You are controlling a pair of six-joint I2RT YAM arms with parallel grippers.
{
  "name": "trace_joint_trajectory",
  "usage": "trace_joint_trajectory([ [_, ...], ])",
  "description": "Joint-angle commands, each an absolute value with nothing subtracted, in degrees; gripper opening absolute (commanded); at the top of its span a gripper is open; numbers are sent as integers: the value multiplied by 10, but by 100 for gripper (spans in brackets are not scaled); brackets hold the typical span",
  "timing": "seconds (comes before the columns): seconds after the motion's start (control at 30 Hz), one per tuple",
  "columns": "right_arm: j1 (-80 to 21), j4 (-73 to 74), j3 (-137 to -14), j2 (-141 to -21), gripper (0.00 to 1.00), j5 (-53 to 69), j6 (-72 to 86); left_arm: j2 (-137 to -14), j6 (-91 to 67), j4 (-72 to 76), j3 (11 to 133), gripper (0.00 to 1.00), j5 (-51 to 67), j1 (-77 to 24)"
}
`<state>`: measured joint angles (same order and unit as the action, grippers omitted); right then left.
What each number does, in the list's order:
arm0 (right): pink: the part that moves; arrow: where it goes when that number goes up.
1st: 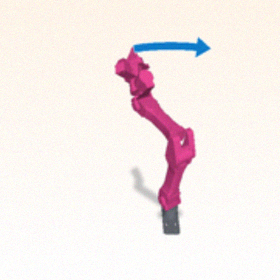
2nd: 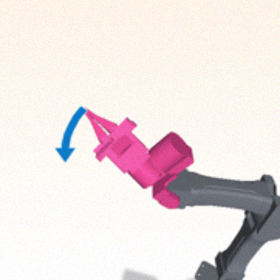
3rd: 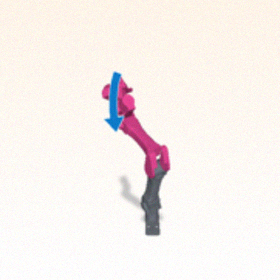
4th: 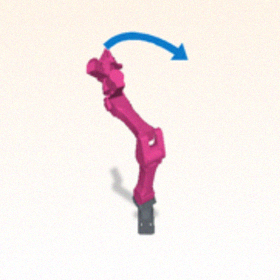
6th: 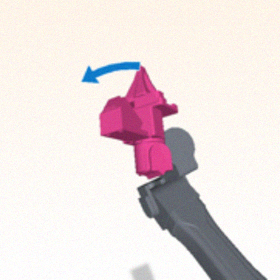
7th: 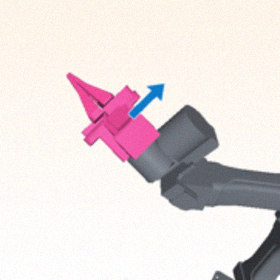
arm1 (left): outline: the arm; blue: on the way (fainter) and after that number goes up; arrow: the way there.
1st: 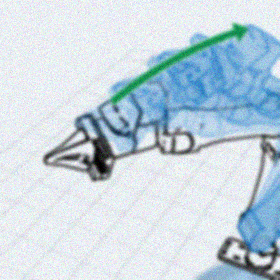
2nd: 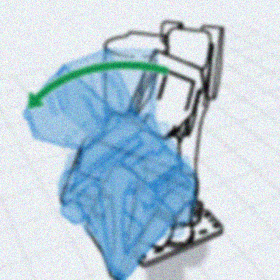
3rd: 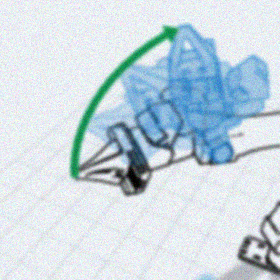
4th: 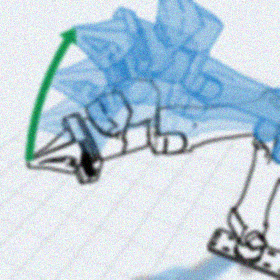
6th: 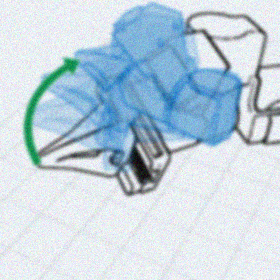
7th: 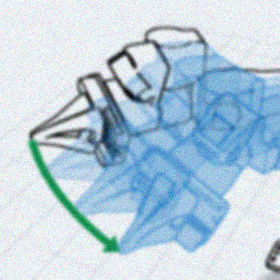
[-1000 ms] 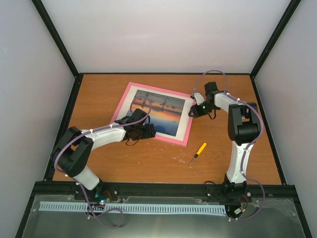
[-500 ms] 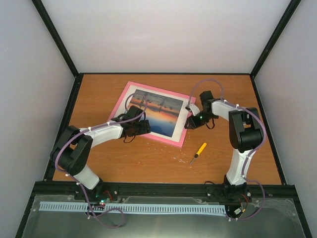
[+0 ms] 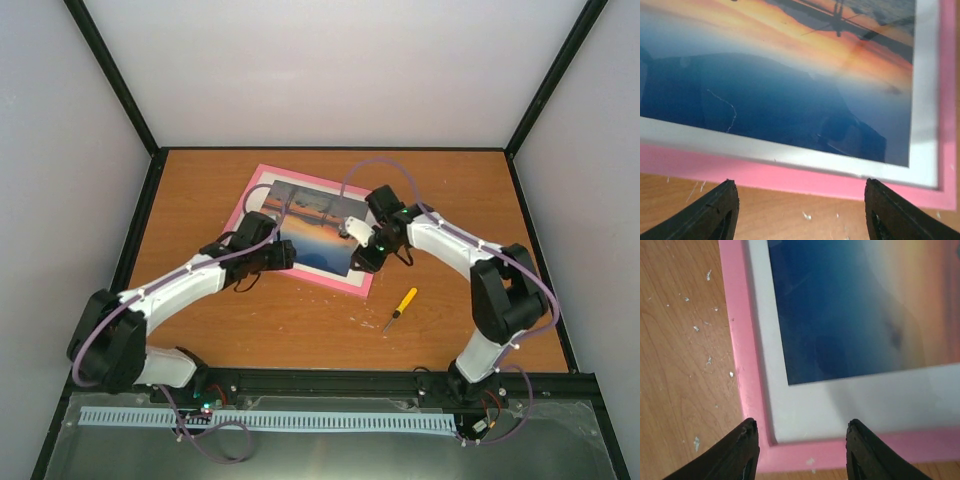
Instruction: Take the photo out of the frame
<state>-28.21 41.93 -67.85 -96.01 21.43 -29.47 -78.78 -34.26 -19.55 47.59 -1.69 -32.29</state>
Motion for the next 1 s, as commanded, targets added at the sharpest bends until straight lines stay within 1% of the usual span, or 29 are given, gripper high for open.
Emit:
trace_joint_trajectory([
  [0.0,-326,417,-713,-1019,47,190,-321,-696,-281,-216,458,67,35,-322],
  [0.1,-344,416,-727,-1048,46,178,-328,-642,-277,-219,442,68,29,-323],
  [0.3,-384,425,-726,-1072,44,171,-347,-536,-237,-182,392,84,24,-324],
  [0.5,-398,427,-712,-1077,44,158,-344,-498,-223,-164,371,84,6,-324],
  [0.63,-407,431,-696,-1068,43,138,-348,-498,-214,-162,371,84,12,-324],
  [0.73,-413,423,-678,-1058,43,118,-351,-503,-198,-159,373,85,41,-324],
  [0.83,-425,407,-655,-1053,42,86,-353,-509,-202,-154,373,84,26,-324],
  [0.9,-431,394,-639,-1052,40,67,-353,-511,-202,-154,376,84,5,-324],
  [0.97,-433,378,-627,-1052,33,50,-346,-509,-198,-153,380,85,-12,-324],
])
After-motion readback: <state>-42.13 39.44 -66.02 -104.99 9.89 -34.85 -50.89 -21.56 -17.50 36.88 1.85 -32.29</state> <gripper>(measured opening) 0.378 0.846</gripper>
